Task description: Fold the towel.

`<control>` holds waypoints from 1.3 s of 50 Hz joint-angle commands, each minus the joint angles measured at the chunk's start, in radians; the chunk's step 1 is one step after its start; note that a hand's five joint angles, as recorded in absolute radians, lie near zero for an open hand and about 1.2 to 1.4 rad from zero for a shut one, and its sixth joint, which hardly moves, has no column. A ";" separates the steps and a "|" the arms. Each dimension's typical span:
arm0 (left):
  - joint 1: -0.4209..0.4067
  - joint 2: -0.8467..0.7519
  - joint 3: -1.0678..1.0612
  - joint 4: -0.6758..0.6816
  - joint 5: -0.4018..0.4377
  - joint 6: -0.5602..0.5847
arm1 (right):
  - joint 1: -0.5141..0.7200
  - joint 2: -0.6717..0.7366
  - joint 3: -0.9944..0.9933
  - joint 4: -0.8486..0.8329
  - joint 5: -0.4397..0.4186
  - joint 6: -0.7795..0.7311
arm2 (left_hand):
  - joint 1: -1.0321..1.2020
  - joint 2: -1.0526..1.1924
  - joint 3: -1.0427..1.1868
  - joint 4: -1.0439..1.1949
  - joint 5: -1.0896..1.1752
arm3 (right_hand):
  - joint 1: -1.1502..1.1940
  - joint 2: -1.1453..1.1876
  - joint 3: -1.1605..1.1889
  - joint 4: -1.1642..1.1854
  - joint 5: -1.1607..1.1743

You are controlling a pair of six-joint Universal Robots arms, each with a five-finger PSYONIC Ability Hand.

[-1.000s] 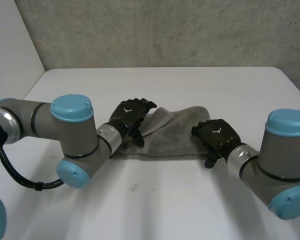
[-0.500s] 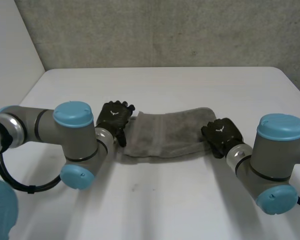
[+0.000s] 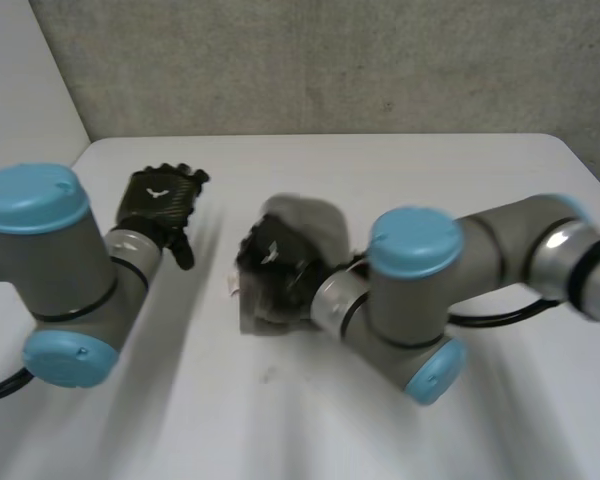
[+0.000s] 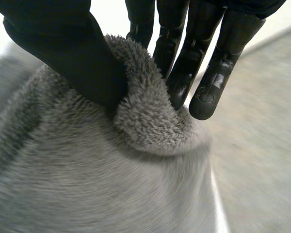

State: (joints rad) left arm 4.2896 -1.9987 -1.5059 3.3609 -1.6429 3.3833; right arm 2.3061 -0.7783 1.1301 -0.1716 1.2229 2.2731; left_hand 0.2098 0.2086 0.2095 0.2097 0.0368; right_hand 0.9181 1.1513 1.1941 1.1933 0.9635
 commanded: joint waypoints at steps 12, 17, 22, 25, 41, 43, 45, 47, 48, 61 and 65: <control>0.016 -0.012 0.092 0.014 0.074 -0.101 | -0.080 -0.272 0.137 0.038 0.053 0.487 | -0.008 -0.007 -0.008 -0.008 -0.010 | -0.744 -0.977 -1.020 -1.019 -0.963; -0.002 -0.071 0.161 0.014 0.107 -0.219 | -0.192 -0.388 0.220 0.006 0.047 0.733 | 0.004 0.005 0.004 0.004 0.002 | -0.744 -0.977 -1.020 -1.019 -0.963; -0.071 -0.167 0.231 -0.005 0.176 -0.315 | -0.251 -0.319 0.185 0.056 0.020 0.864 | 0.021 0.022 0.022 0.021 0.020 | -0.744 -0.977 -1.020 -1.019 -0.963; -0.094 -0.212 0.236 -0.024 0.173 -0.317 | -0.251 -0.215 0.102 0.128 -0.003 0.865 | 0.027 0.028 0.028 0.027 0.026 | -0.744 -0.977 -1.020 -1.019 -0.963; -0.102 -0.290 0.170 -0.094 0.094 0.016 | -0.241 0.169 -0.266 0.371 0.007 0.714 | 0.013 0.014 0.013 0.013 0.011 | -0.744 -0.977 -1.020 -1.019 -0.963; -0.106 -0.281 0.167 -0.094 0.094 0.019 | -0.238 0.166 -0.271 0.371 0.013 0.703 | 0.010 0.011 0.010 0.010 0.008 | -0.744 -0.977 -1.020 -1.019 -0.963; -0.111 -0.269 0.167 -0.094 0.092 0.017 | -0.237 0.155 -0.273 0.371 0.020 0.697 | 0.007 0.008 0.007 0.007 0.005 | -0.744 -0.977 -1.020 -1.019 -0.963; -0.114 -0.253 0.168 -0.094 0.094 0.011 | -0.237 0.131 -0.271 0.371 0.026 0.692 | 0.007 0.008 0.007 0.007 0.005 | -0.744 -0.977 -1.020 -1.019 -0.963; -0.117 -0.236 0.170 -0.094 0.094 0.007 | -0.235 0.090 -0.263 0.369 0.029 0.692 | 0.004 0.005 0.004 0.004 0.002 | -0.744 -0.977 -1.020 -1.019 -0.963; -0.125 0.043 0.187 -0.097 0.089 -0.039 | -0.303 -0.338 -0.096 0.222 0.168 0.735 | -0.005 -0.004 -0.005 -0.005 -0.007 | -0.744 -0.977 -1.020 -1.019 -0.963; -0.027 0.179 0.184 -0.133 0.094 -0.103 | -0.378 -0.487 -0.012 0.187 0.265 0.760 | 0.012 0.014 0.013 0.013 0.011 | -0.744 -0.977 -1.020 -1.019 -0.963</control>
State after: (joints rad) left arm 4.1661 -1.9914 -1.3195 3.2639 -1.5518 3.3447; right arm 2.0103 -1.0883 1.0177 0.0748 1.3714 3.0025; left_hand 0.1930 0.1918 0.1920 0.1918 0.0259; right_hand 0.1940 0.2212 0.2085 0.2260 0.0495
